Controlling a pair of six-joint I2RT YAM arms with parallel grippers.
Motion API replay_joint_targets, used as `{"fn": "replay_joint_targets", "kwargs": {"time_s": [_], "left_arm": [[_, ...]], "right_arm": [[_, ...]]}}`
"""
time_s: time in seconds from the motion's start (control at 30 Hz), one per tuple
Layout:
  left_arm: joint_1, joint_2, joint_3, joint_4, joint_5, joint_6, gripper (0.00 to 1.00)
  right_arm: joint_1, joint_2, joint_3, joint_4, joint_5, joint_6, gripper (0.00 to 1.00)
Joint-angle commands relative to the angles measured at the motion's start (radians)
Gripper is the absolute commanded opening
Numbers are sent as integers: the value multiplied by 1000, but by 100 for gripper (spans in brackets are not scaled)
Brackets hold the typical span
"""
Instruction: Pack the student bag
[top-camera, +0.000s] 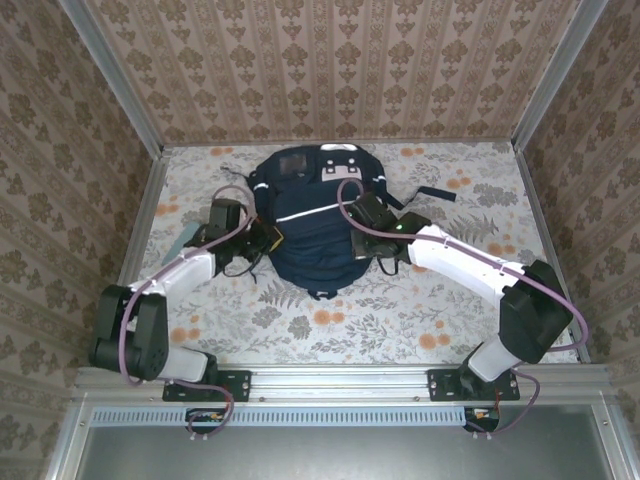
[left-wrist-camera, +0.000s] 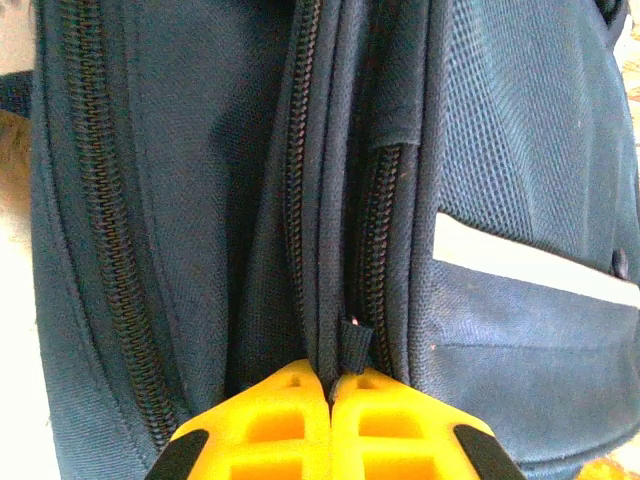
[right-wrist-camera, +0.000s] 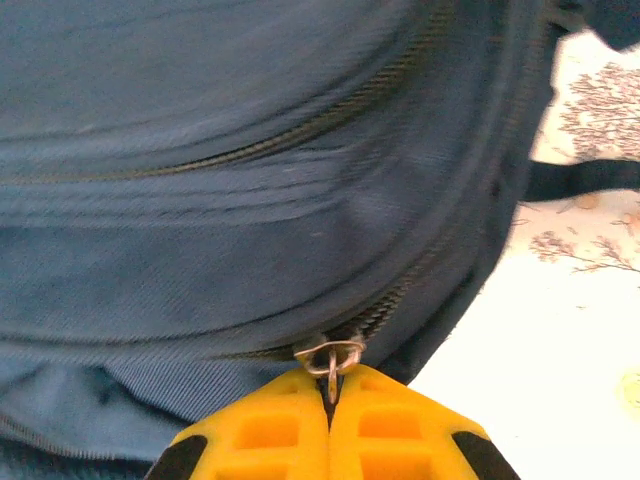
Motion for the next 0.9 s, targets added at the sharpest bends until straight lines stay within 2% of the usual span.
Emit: {"fn": "replay_joint_targets", "kwargs": {"time_s": [0.0,0.03,0.23,0.33,0.53,0.67,0.87], "left_arm": [[17,51,112,-7,-23,113,0],[24,65,129,-14,-26,121,0],[62,31,133,-60,-60,121,41],[67,-30,88,-86,-64,107,50],[41,-112,-60,57,41,-48,51],[-11,-118,-118,162,59,-140,51],[-32,-79,-110,219,54,-146,51]], "right_arm": [[89,-39,-27,62,-145,-54,0],[109,-35,-32,96,-183,-48,0],[147,55,2,215,-268,50,0],[149,98,41,232,-274,73,0],[147,133,84,278,-330,65,0],[148,135,81,303,-369,64,0],[148,132,61,319,-399,73,0]]}}
